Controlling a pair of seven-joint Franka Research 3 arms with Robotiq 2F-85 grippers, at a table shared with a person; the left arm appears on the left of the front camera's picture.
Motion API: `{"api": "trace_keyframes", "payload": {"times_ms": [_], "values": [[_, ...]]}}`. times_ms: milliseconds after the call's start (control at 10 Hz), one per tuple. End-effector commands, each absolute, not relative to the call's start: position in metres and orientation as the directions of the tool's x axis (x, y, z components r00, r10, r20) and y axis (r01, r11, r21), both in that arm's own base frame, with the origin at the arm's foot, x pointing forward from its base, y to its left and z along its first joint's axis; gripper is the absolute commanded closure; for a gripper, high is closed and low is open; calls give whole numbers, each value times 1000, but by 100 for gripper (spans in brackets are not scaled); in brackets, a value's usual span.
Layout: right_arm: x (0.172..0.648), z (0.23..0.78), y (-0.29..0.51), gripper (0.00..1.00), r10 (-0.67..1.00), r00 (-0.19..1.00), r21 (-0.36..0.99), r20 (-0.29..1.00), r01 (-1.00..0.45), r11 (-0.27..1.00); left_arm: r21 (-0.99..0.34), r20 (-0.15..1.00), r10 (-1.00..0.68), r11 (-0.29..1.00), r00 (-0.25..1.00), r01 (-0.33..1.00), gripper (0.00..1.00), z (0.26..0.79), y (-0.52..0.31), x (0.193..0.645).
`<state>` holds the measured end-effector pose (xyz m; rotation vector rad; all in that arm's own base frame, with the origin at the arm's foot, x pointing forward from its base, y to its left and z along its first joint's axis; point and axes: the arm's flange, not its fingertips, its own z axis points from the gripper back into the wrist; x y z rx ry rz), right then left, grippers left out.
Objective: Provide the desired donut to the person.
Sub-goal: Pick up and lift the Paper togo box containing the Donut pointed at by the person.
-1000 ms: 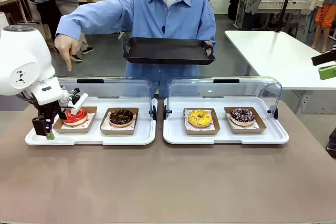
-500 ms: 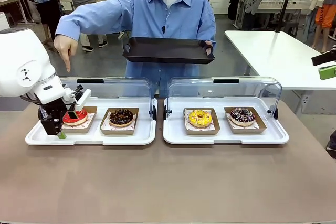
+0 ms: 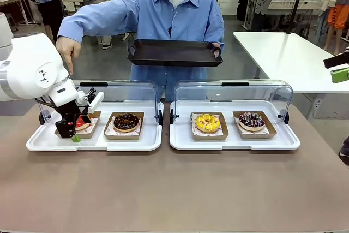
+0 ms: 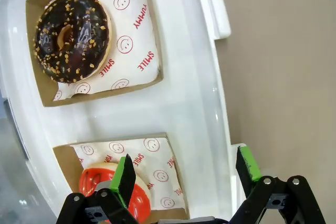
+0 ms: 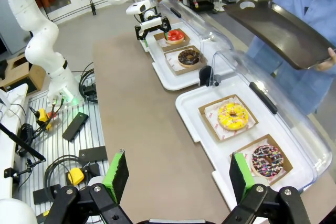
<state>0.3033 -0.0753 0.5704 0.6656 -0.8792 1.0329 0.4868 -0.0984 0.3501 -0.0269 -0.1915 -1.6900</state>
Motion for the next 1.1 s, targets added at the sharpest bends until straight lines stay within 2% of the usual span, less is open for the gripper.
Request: {"api": "trace_keyframes", "payload": {"times_ms": [0,400,500,600,700,800,1000], "values": [[306,569,-75,0,427,219,54,877,-929,366,90,130,-983,-117,-128,989,0,344,-98,502],[306,569,-75,0,427,219,54,877,-929,366,65,119,-986,-108,-115,992,0,329,-100,513],[306,569,-75,0,427,219,54,877,-929,366,66,104,-987,-115,-122,991,9,328,-100,515],[306,569,-75,0,427,219,54,877,-929,366,70,97,-987,-124,-130,990,46,325,-100,515],[306,569,-75,0,427,219,54,877,-929,366,70,91,-986,-130,-136,989,64,324,-100,514],[306,569,-75,0,427,219,54,877,-929,366,73,88,-986,-132,-138,989,100,324,-99,513],[306,569,-75,0,427,219,54,877,-929,366,72,82,-986,-140,-146,987,100,325,-99,514]]}}
